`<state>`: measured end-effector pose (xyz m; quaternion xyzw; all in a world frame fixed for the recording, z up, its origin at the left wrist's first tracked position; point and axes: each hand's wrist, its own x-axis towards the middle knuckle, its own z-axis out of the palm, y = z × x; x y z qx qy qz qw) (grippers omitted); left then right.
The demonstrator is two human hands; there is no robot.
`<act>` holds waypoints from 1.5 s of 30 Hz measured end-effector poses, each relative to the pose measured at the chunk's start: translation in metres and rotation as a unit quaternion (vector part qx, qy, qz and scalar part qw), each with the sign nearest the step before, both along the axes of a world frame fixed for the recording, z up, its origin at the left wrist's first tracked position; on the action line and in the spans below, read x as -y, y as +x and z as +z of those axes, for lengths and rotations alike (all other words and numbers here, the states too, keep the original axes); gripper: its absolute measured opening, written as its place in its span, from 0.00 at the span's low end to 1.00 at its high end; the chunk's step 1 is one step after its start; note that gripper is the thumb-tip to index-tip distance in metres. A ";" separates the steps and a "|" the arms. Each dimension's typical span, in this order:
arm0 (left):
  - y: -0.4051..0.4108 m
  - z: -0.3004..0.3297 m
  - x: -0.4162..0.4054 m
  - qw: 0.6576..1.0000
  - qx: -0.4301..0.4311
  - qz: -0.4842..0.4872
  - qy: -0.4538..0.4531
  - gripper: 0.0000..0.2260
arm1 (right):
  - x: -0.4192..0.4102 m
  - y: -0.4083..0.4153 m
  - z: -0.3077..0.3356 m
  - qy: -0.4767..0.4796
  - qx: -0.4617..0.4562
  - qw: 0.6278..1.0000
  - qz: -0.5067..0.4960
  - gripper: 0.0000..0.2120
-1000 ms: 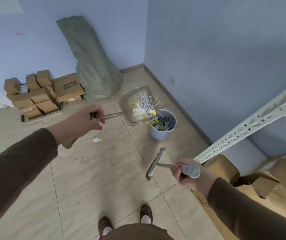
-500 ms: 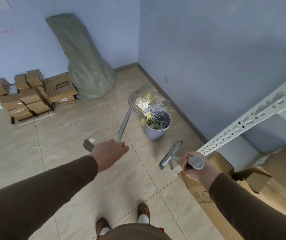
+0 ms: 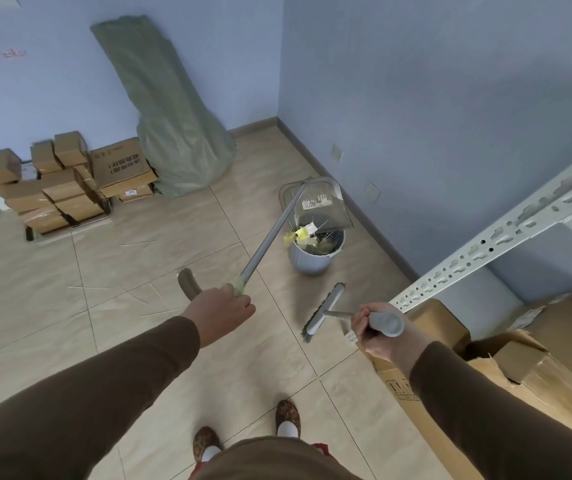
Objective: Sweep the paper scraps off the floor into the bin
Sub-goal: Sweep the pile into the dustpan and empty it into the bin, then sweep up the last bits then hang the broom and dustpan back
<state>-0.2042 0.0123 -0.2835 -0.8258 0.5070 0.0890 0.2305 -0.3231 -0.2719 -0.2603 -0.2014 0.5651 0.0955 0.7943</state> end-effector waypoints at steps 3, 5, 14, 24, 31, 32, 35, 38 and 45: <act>0.001 0.007 -0.008 1.000 0.012 0.004 -0.001 0.20 | -0.002 0.002 -0.002 -0.009 -0.003 1.000 0.006 0.08; 0.003 0.010 -0.013 1.000 0.014 0.013 -0.003 0.21 | -0.004 0.003 -0.003 -0.020 -0.007 1.000 0.011 0.07; 0.006 0.014 -0.037 0.994 0.020 0.077 -0.070 0.19 | -0.005 0.008 -0.014 -0.050 -0.001 0.999 0.008 0.05; 0.011 0.014 -0.073 0.955 0.012 0.228 -0.191 0.17 | -0.018 0.019 -0.032 -0.146 -0.025 0.980 0.133 0.06; 0.018 0.027 -0.111 0.878 -0.047 0.382 -0.284 0.12 | -0.063 0.050 -0.061 -0.181 -0.060 0.953 0.235 0.07; 0.019 0.027 -0.120 0.861 -0.060 0.410 -0.294 0.12 | -0.076 0.056 -0.064 -0.185 -0.069 0.944 0.263 0.05; 0.023 0.022 -0.148 0.807 -0.099 0.490 -0.313 0.10 | -0.125 0.071 -0.069 -0.169 -0.080 0.923 0.337 0.05; 0.027 0.018 -0.178 0.732 -0.146 0.563 -0.356 0.10 | -0.184 0.082 -0.072 -0.166 -0.074 0.895 0.408 0.09; 0.037 0.020 -0.274 0.605 -0.228 0.660 -0.383 0.07 | -0.280 0.108 -0.097 -0.106 -0.033 0.899 0.423 0.09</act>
